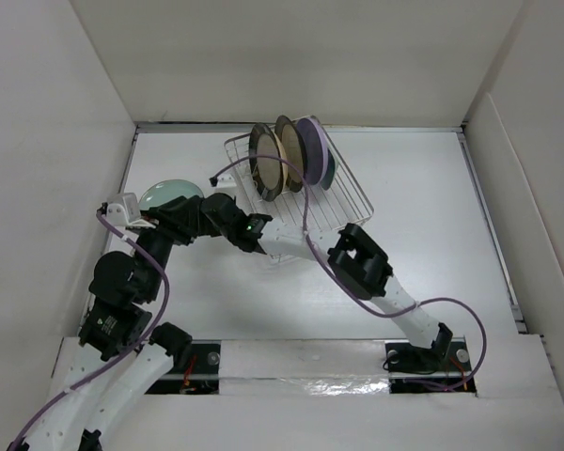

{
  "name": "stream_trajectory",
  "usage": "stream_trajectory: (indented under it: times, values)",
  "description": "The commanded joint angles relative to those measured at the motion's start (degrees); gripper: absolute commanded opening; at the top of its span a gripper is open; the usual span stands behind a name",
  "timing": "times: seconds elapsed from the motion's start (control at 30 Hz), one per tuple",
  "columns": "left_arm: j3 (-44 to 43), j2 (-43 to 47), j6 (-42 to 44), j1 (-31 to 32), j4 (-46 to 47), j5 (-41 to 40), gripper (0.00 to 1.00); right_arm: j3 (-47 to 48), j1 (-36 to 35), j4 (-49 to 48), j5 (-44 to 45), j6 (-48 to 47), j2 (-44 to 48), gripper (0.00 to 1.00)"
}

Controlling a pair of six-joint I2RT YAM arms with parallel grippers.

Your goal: Load the plates into the dish rack

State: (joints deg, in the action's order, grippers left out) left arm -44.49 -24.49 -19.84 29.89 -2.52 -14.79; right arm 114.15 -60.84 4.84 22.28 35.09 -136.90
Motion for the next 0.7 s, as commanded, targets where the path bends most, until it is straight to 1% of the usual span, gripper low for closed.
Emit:
stream_trajectory:
  times: [0.0,0.1,0.2,0.43,0.67]
  values:
    - [-0.86,1.11,-0.29,-0.18,3.84,1.16,0.35,6.34,0.19,0.16,-0.48,8.83,-0.73,0.63]
    - [-0.77,1.64,-0.47,0.34,4.19,1.78,0.35,9.07,0.19,0.43,0.21,12.18,-4.42,0.63]
    - [-0.69,2.34,-0.47,0.35,4.28,1.87,0.35,13.89,0.19,1.4,1.27,15.34,-8.29,0.63]
    - [-0.6,2.78,-0.47,0.87,4.19,1.52,0.35,20.14,0.81,2.27,-0.13,21.33,-15.32,0.61]
    - [-0.69,2.87,-0.64,0.87,4.02,1.78,0.35,21.38,1.34,2.89,-0.84,24.14,-18.49,0.58]
